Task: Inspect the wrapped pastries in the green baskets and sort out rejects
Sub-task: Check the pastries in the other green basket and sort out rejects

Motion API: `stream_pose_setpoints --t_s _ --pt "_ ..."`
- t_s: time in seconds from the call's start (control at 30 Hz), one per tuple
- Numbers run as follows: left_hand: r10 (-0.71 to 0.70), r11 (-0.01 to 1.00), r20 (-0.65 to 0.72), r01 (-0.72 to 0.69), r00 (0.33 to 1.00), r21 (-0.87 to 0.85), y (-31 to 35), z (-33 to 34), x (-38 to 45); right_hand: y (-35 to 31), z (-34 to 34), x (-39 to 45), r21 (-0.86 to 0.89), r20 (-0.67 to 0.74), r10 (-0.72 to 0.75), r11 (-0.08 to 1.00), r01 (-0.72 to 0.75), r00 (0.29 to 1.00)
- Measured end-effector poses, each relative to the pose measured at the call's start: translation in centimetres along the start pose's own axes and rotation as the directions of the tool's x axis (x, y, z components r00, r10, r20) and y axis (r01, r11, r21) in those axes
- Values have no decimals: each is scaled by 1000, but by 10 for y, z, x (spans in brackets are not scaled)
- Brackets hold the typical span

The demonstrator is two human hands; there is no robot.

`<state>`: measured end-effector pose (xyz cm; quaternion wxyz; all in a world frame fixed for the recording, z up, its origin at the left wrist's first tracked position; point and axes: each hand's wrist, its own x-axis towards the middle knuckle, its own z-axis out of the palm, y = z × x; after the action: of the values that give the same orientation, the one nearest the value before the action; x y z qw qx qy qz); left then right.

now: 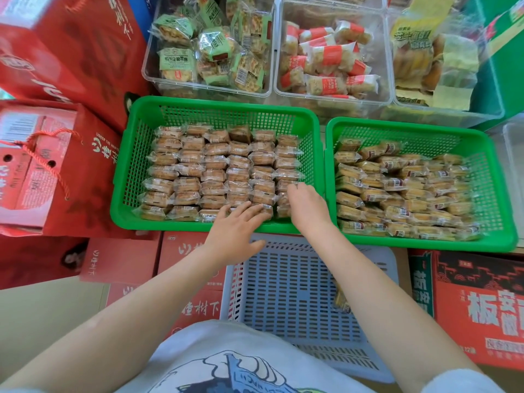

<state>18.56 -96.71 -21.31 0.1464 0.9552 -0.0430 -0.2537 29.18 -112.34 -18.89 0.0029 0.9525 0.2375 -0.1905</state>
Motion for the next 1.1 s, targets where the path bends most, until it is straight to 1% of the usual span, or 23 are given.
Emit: stream_pose_setpoints --t_s 0.07,0.1,0.13,0.2,0.23,0.27,0.3,0.4,0.47,0.57,0.67,0.73,0.8,0.87,0.93,1.1 --pt "15 1000 -19 -15 1000 15 1 1 2 -1 -2 6 46 -8 55 997 -54 998" --pt "30 999 -34 -29 999 29 1 1 4 -1 -3 8 37 15 65 997 -66 998" --pt "43 998 -47 -41 998 41 3 2 7 -2 -5 10 3 67 60 998 -60 996" --pt "60 996 -55 -57 997 61 6 1 14 -5 -9 9 -76 227 31 997 -14 973" --pt "63 996 -50 -60 997 73 7 1 17 -6 -11 8 -87 282 21 996 4 959" --pt "62 995 -41 -58 997 82 9 0 21 -6 -13 7 -76 296 14 997 9 955" --pt "57 995 -31 -55 998 84 10 -1 23 -5 -15 8 -51 268 12 999 2 963" --pt "56 995 -21 -54 998 85 9 -1 28 -3 -18 11 31 86 20 999 -23 996" --pt "88 991 -37 -83 995 104 7 0 27 -2 -15 12 20 55 -13 1000 12 998" --pt "176 976 -63 -166 982 142 3 1 22 3 -5 15 -36 25 -82 996 83 996" --pt "242 962 -83 -227 967 153 2 1 18 6 3 20 -83 -28 -120 990 117 992" --pt "228 965 -68 -216 971 149 2 1 20 8 7 25 -99 -86 -144 986 135 986" --pt "169 981 -34 -164 985 105 3 0 25 8 10 30 -95 -142 -145 987 133 979" --pt "117 990 -1 -117 993 81 4 -3 32 9 12 33 -87 -163 -137 989 124 977" --pt "97 991 29 -99 995 94 5 -5 38 9 13 34 -69 -160 -127 991 117 979" --pt "86 988 56 -92 995 122 5 -5 40 14 10 34 -44 -73 -142 989 139 987"
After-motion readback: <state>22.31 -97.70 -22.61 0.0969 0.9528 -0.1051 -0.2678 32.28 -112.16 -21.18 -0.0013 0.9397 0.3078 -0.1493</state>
